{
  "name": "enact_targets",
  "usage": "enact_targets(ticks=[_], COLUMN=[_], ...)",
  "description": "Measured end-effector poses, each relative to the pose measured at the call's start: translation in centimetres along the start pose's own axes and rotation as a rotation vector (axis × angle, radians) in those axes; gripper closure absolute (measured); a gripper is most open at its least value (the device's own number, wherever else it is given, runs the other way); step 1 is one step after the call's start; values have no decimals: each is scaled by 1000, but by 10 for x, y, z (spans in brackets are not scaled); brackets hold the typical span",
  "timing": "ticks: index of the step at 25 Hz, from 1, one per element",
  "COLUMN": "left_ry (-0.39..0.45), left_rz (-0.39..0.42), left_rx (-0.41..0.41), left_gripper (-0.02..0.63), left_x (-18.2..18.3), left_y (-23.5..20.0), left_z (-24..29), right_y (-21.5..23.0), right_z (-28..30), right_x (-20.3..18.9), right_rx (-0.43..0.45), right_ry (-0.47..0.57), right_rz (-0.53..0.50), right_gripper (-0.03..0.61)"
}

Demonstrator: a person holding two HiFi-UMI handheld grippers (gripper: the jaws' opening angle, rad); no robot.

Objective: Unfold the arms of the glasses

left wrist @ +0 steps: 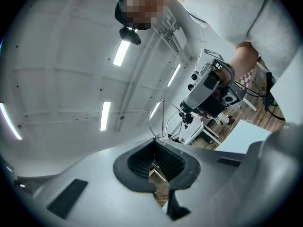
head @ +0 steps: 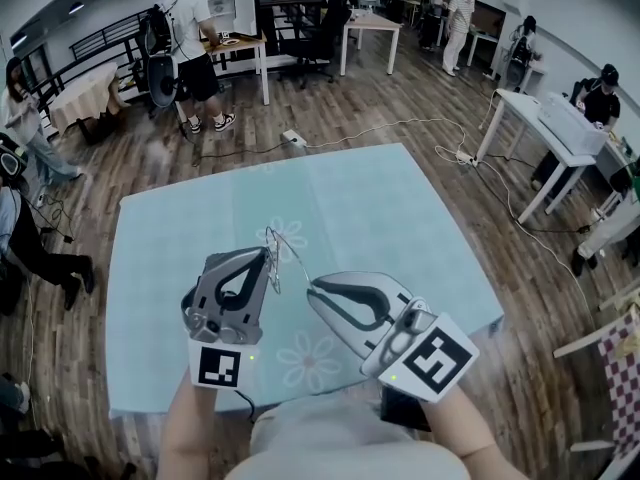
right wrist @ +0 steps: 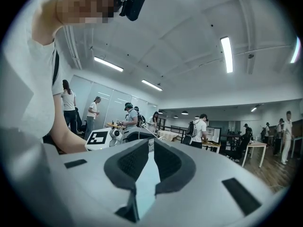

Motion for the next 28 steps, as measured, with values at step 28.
enact_targets(ticks=[28], left_ry=[45], left_rz=[-41], left_rx=[-4], left_gripper=[606], left_x=[15], left_y=[-2], left_z=[-5], right_y=[40], right_z=[-41], right_x=[-28], right_rx=[-198], right_ry=[-128], right_rz=[31], right_gripper=[548])
Point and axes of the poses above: the fingertips, and each gripper's own axes: z forward along the fingers, y to its right, x out of its top, the point moved 10 cm from there along -z, backward along the fingers, and after that the axes turned 15 degrees about -z, right-handed, at the moved point
